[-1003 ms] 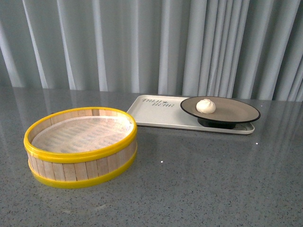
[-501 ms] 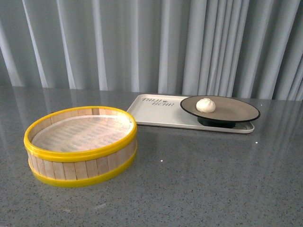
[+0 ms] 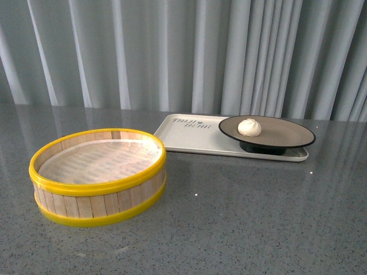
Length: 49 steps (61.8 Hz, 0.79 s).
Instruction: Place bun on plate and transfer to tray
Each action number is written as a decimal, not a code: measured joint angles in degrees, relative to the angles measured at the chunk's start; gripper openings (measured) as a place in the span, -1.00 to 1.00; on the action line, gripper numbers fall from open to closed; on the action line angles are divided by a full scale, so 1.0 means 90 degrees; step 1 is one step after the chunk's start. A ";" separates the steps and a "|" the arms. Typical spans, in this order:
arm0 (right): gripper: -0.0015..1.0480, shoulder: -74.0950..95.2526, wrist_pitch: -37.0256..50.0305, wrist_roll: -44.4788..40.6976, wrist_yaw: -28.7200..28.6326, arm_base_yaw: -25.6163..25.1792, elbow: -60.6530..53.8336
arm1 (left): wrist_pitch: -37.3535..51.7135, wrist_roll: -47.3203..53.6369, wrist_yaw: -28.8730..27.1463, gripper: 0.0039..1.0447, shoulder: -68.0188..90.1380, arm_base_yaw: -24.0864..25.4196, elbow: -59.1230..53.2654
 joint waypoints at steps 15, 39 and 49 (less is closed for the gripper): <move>0.83 0.0000 0.0000 0.0002 0.0000 0.0000 0.0000 | 0.0000 0.0000 0.0000 0.88 0.0000 0.0000 0.0000; 0.84 0.0000 0.0000 0.0002 0.0000 0.0000 0.0000 | 0.0000 0.0000 0.0000 0.88 0.0000 -0.0002 0.0000; 0.84 0.0000 0.0000 0.0002 0.0000 0.0000 0.0000 | 0.0000 0.0000 0.0000 0.88 0.0000 0.0000 0.0000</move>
